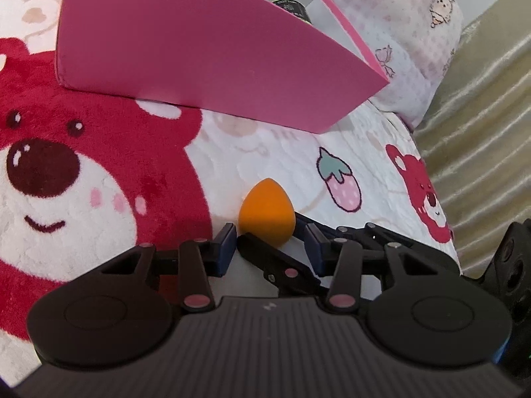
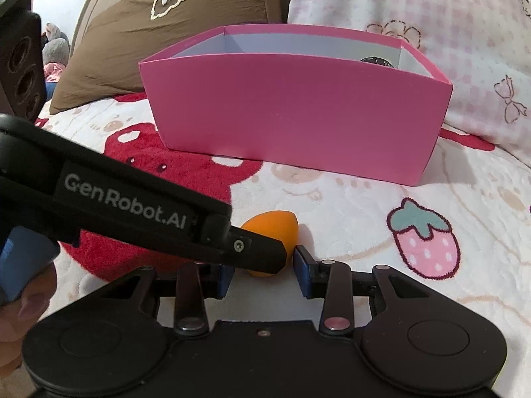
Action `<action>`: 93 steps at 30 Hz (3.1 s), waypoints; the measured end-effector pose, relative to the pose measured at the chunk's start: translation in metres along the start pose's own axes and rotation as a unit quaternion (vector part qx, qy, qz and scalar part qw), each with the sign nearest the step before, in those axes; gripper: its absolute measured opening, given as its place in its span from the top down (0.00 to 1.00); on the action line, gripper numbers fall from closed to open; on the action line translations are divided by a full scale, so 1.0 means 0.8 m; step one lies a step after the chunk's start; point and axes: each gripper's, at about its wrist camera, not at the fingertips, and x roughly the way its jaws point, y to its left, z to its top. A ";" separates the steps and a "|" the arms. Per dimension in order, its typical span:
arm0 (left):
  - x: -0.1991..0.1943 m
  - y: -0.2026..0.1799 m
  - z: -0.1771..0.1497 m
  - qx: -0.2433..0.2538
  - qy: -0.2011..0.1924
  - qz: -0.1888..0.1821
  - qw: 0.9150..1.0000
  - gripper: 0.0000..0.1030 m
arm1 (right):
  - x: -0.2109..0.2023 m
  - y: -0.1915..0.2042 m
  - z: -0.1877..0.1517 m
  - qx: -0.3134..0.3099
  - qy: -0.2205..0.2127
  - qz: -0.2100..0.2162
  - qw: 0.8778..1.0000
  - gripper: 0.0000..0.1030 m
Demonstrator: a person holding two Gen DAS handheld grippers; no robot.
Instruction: Organize objects
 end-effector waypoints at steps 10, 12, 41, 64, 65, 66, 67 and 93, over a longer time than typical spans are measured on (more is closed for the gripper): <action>-0.025 -0.008 -0.002 0.003 -0.006 0.004 1.000 0.66 | -0.022 0.003 0.003 0.003 -0.009 0.026 1.000 0.59; -0.032 -0.017 -0.003 0.014 -0.005 0.016 1.000 0.66 | -0.029 0.006 0.004 0.003 -0.014 0.028 1.000 0.59; -0.127 -0.094 0.116 0.023 -0.035 0.056 0.998 0.68 | -0.090 -0.006 0.147 -0.016 -0.025 0.076 0.997 0.59; -0.048 -0.062 0.284 -0.021 -0.043 0.030 0.998 0.66 | 0.007 -0.076 0.301 -0.099 0.008 0.090 0.991 0.59; -0.039 -0.056 0.289 -0.027 -0.039 0.030 0.998 0.66 | 0.015 -0.078 0.303 -0.102 0.011 0.090 0.991 0.59; -0.032 -0.051 0.293 -0.030 -0.036 0.032 0.998 0.66 | 0.023 -0.080 0.306 -0.101 0.017 0.091 0.991 0.59; -0.024 -0.046 0.297 -0.035 -0.031 0.035 0.998 0.66 | 0.032 -0.084 0.308 -0.100 0.022 0.091 0.991 0.59; 0.084 0.035 0.326 -0.141 -0.038 0.021 0.989 0.66 | 0.175 -0.148 0.316 0.013 0.120 0.109 0.987 0.58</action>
